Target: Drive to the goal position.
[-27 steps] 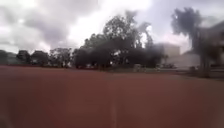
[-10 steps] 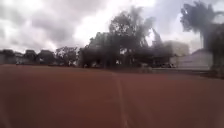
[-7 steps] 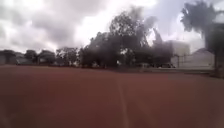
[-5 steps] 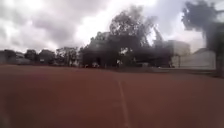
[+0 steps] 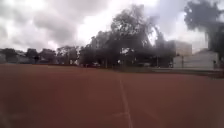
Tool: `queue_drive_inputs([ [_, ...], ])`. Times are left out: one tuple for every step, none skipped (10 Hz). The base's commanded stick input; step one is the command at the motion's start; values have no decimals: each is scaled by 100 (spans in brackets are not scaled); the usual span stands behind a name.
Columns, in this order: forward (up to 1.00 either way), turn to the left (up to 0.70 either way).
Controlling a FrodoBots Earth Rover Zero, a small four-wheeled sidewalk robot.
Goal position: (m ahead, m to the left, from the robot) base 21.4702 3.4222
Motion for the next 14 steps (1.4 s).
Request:
queue_drive_inputs([
  [70, 0],
  [70, 0],
  [70, 0],
  [70, 0],
  [70, 0],
  [70, 0],
  [70, 0],
  [70, 0],
  [70, 0],
  [70, 0],
  [70, 0],
  [70, 0],
  [70, 0],
  [70, 0],
])
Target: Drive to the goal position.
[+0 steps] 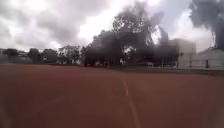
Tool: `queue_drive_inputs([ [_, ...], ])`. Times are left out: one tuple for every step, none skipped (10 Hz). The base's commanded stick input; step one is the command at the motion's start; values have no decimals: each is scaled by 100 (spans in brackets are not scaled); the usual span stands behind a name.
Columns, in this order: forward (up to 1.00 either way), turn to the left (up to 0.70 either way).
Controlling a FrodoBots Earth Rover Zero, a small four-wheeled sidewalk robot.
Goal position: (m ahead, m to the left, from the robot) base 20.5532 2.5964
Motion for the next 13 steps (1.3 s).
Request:
queue_drive_inputs([
  [70, 0],
  [70, 0],
  [70, 0],
  [70, 0],
  [70, 0],
  [70, 0],
  [70, 0],
  [70, 0],
  [70, 0],
  [70, 0],
  [70, 0],
  [70, 0],
  [70, 0],
])
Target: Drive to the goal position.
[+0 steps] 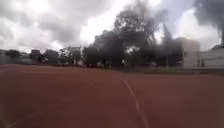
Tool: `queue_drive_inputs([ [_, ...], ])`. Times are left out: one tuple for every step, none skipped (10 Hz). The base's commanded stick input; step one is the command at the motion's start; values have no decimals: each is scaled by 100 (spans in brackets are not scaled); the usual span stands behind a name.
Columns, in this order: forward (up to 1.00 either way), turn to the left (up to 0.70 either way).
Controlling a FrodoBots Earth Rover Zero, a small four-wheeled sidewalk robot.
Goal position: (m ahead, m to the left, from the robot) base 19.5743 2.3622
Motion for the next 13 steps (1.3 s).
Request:
queue_drive_inputs([
  [70, 0],
  [70, 0],
  [70, 0],
  [70, 0],
  [70, 0],
  [70, 0],
  [70, 0],
  [70, 0],
  [70, 0],
  [70, 0],
  [70, 0],
  [70, 0],
  [70, 0],
])
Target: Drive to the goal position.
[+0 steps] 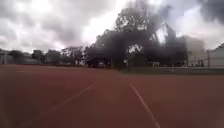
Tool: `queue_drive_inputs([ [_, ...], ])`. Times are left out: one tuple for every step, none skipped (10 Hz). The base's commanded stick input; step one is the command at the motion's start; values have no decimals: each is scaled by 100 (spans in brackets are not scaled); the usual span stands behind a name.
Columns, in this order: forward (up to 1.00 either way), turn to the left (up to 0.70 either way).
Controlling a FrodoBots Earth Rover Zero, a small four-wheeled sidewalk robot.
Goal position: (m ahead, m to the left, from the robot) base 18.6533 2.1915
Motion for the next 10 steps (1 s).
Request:
queue_drive_inputs([
  [70, 0],
  [70, 0],
  [70, 0],
  [70, 0],
  [70, 0],
  [70, 0],
  [70, 0],
  [70, 0],
  [70, 0],
  [70, 0],
])
